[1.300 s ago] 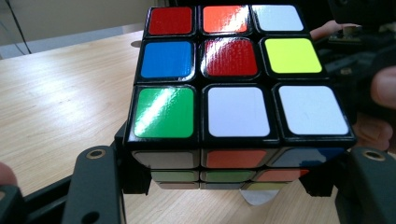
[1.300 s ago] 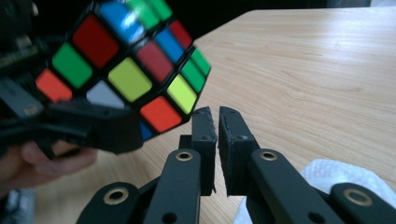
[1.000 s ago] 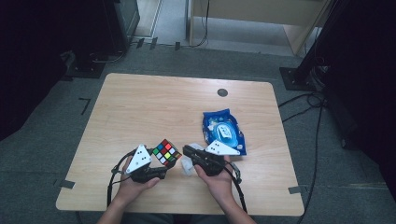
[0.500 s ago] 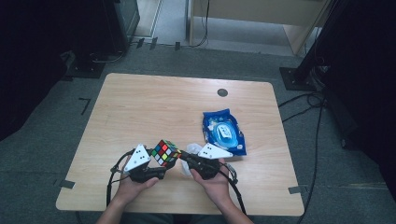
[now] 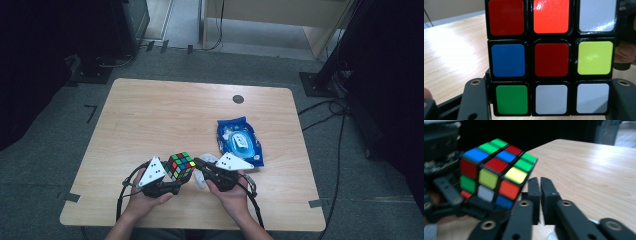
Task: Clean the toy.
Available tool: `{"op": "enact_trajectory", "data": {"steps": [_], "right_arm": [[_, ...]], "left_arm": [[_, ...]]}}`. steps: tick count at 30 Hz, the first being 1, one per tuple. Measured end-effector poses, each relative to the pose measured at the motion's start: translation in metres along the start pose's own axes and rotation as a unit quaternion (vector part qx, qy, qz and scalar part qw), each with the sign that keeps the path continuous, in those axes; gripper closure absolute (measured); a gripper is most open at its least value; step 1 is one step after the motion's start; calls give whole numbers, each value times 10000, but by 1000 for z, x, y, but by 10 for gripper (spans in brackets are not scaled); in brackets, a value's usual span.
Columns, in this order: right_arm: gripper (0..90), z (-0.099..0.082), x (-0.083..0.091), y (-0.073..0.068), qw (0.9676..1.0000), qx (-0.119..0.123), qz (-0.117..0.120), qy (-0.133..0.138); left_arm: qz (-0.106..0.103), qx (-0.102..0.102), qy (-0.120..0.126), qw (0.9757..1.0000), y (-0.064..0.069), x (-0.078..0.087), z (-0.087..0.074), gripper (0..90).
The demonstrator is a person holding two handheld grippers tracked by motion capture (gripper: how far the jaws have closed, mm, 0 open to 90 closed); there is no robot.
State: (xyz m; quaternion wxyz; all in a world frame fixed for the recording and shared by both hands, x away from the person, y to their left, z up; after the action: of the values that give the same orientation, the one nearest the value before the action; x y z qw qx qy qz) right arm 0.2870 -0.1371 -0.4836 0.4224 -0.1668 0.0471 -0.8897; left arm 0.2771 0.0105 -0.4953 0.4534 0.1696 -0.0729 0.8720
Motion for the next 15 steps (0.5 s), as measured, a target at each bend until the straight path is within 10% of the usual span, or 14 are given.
{"op": "enact_trajectory", "data": {"steps": [15], "right_arm": [[417, 17, 3, -15, 9932, -1084, 186, 369]], "left_arm": [[573, 178, 5, 9982, -7, -8, -4, 342]]}}
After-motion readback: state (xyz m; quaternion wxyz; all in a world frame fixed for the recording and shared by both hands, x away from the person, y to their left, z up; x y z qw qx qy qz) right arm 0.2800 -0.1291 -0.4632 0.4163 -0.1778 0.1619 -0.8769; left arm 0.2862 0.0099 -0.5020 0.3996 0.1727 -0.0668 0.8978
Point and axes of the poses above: each handheld gripper's, and its own axes: x roughly backward along the jaws, z roughly out of its top, y roughly to its right, the point moved 6 cm from there along -x, roughly forward along the jaws
